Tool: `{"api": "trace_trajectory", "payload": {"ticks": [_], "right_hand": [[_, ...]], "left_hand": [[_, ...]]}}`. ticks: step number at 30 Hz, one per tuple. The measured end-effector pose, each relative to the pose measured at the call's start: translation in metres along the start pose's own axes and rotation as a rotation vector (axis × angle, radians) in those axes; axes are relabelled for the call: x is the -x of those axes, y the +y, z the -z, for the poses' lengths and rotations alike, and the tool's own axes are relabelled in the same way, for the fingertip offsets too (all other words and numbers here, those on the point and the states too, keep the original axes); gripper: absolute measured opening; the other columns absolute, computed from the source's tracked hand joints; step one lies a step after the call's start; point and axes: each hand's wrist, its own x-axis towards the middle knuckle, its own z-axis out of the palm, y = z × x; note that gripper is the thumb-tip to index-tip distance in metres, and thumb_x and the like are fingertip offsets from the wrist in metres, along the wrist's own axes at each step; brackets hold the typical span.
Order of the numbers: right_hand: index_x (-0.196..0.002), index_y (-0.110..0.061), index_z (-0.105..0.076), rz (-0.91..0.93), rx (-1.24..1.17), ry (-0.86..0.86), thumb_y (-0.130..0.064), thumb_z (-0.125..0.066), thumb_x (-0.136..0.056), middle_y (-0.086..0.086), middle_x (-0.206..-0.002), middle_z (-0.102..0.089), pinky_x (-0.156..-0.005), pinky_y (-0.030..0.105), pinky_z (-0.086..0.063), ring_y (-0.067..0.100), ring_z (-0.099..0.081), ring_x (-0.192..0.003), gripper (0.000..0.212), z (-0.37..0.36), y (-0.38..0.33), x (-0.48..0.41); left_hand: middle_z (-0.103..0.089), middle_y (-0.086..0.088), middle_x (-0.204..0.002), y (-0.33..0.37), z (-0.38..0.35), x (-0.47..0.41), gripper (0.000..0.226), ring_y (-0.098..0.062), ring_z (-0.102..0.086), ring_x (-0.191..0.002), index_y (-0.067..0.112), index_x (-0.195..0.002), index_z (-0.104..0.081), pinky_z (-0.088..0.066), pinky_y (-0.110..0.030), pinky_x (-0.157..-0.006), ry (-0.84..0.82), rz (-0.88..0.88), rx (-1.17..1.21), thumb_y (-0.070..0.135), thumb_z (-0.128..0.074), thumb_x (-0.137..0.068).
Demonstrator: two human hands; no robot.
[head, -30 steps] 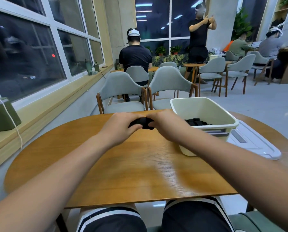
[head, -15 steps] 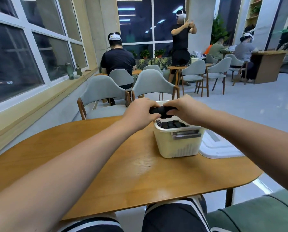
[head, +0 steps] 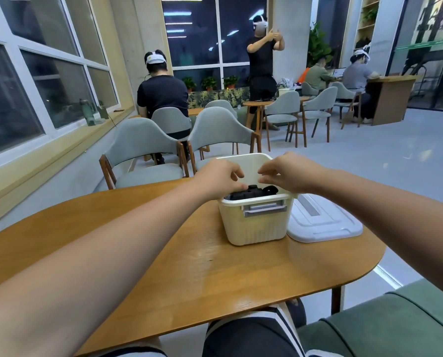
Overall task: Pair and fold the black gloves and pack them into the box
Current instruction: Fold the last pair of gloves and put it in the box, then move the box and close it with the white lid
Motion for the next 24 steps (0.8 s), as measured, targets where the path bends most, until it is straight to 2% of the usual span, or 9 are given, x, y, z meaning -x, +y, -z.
{"api": "trace_trajectory", "payload": {"ticks": [3, 7, 10, 12, 13, 15, 19, 24], "right_hand": [[-0.129, -0.021, -0.077, -0.021, -0.022, 0.068, -0.036, -0.068, -0.105, -0.001, -0.118, -0.079, -0.089, 0.03, -0.056, 0.013, -0.07, -0.098, 0.03, -0.002, 0.011, -0.001], [-0.123, -0.018, -0.078, -0.117, -0.104, 0.165, -0.028, -0.07, -0.103, 0.0, -0.116, -0.072, -0.089, 0.033, -0.055, 0.018, -0.068, -0.103, 0.023, -0.007, 0.021, -0.003], [-0.129, -0.017, -0.073, -0.304, -0.215, 0.197, -0.029, -0.071, -0.101, 0.004, -0.118, -0.064, -0.083, 0.032, -0.053, 0.021, -0.065, -0.101, 0.03, -0.016, 0.026, -0.005], [-0.135, -0.014, -0.064, -0.468, -0.404, 0.153, -0.028, -0.073, -0.101, 0.009, -0.121, -0.065, -0.078, 0.035, -0.059, 0.026, -0.066, -0.102, 0.038, -0.021, 0.025, -0.005], [-0.135, -0.013, -0.061, -0.536, -0.5, 0.125, -0.028, -0.073, -0.101, 0.01, -0.122, -0.065, -0.081, 0.039, -0.062, 0.029, -0.067, -0.104, 0.04, -0.024, 0.025, -0.005], [-0.129, -0.011, -0.059, -0.621, -0.618, 0.091, -0.03, -0.07, -0.103, 0.009, -0.116, -0.063, -0.085, 0.041, -0.061, 0.029, -0.065, -0.104, 0.034, -0.028, 0.025, -0.004], [-0.123, -0.011, -0.062, -0.688, -0.728, 0.068, -0.029, -0.067, -0.105, 0.009, -0.111, -0.064, -0.075, 0.035, -0.054, 0.026, -0.064, -0.098, 0.026, -0.03, 0.025, -0.004], [-0.121, -0.009, -0.066, -0.706, -0.774, 0.077, -0.024, -0.066, -0.104, 0.012, -0.112, -0.065, -0.073, 0.032, -0.054, 0.025, -0.062, -0.094, 0.022, -0.031, 0.023, -0.005]], "left_hand": [[-0.075, 0.007, -0.116, -0.005, 0.005, 0.004, 0.033, -0.012, -0.068, -0.107, 0.024, -0.123, -0.076, -0.06, -0.037, -0.095, 0.055, 0.022, 0.058, 0.044, -0.077, -0.096], [-0.07, 0.005, -0.12, -0.016, 0.012, 0.009, 0.033, -0.015, -0.065, -0.109, 0.024, -0.125, -0.075, -0.055, -0.033, -0.09, 0.163, 0.143, 0.221, 0.038, -0.077, -0.095], [-0.061, 0.002, -0.129, -0.023, 0.013, 0.014, 0.044, -0.02, -0.06, -0.116, 0.026, -0.137, -0.064, -0.054, -0.039, -0.092, 0.178, 0.295, 0.417, 0.04, -0.075, -0.097], [-0.057, -0.002, -0.136, -0.026, 0.01, 0.018, 0.05, -0.024, -0.059, -0.119, 0.025, -0.143, -0.056, -0.054, -0.041, -0.093, 0.13, 0.418, 0.544, 0.042, -0.072, -0.099], [-0.058, -0.004, -0.136, -0.027, 0.008, 0.019, 0.049, -0.026, -0.061, -0.117, 0.024, -0.143, -0.054, -0.055, -0.04, -0.091, 0.106, 0.47, 0.589, 0.042, -0.07, -0.1], [-0.062, -0.007, -0.127, -0.027, 0.005, 0.023, 0.037, -0.027, -0.064, -0.11, 0.021, -0.133, -0.056, -0.054, -0.039, -0.085, 0.078, 0.523, 0.642, 0.039, -0.066, -0.103], [-0.068, -0.007, -0.118, -0.028, 0.003, 0.026, 0.006, -0.024, -0.067, -0.106, 0.024, -0.104, -0.061, -0.053, -0.037, -0.082, 0.097, 0.515, 0.7, 0.029, -0.062, -0.105], [-0.07, -0.001, -0.104, -0.028, 0.004, 0.031, 0.012, -0.014, -0.067, -0.093, 0.024, -0.096, -0.061, -0.052, -0.03, -0.075, 0.107, 0.503, 0.75, 0.019, -0.064, -0.106]]}}
